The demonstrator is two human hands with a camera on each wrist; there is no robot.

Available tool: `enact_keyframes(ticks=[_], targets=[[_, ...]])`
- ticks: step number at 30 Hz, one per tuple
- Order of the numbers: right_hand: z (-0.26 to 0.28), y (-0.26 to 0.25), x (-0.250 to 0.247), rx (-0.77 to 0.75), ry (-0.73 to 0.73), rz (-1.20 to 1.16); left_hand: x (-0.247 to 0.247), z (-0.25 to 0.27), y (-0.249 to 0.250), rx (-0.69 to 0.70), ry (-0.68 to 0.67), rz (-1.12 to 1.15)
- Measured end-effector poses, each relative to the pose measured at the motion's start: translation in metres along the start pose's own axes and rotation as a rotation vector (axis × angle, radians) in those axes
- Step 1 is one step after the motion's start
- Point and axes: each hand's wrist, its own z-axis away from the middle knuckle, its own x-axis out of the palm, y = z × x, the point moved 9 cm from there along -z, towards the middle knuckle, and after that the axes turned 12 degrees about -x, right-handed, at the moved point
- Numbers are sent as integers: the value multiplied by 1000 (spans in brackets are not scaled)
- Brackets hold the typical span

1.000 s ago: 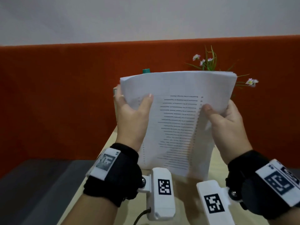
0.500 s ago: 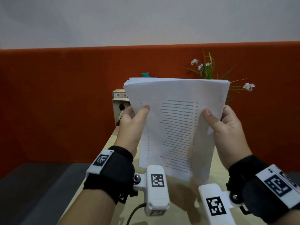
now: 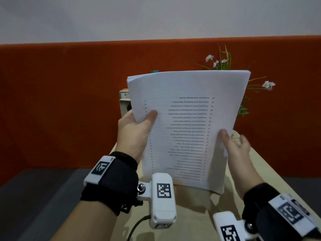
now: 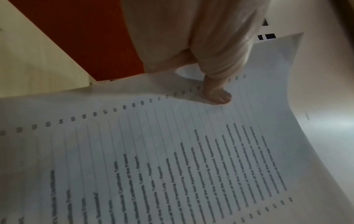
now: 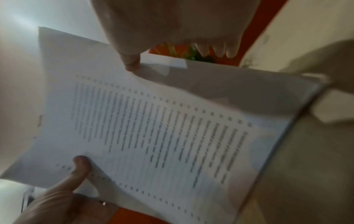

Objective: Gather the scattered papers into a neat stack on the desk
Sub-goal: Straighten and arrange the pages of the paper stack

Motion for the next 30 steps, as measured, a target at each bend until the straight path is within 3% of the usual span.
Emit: enact_keyframes(ticks=[2, 5, 8, 16, 22, 25, 28, 30], targets=[[6, 16, 9, 79, -51, -50, 2, 2, -1, -3, -10, 14], [4, 14, 5, 37, 35, -57, 5, 3, 0, -8, -12, 7], [5, 8, 15, 7, -21, -80, 5, 4, 0, -14, -12, 16], [-16, -14, 10, -86, 47, 16, 7, 7, 6, -29, -15, -28], [-41, -70, 18, -290, 58, 95, 0, 7, 31, 78, 249, -111], [-39, -88, 22, -366, 57, 103, 3, 12, 49, 159, 309, -189], [-31, -88, 23, -382, 50, 89, 3, 18, 55, 205, 344, -247], [-25, -69, 21, -311, 26, 98, -1, 23, 34, 141, 353, -282]])
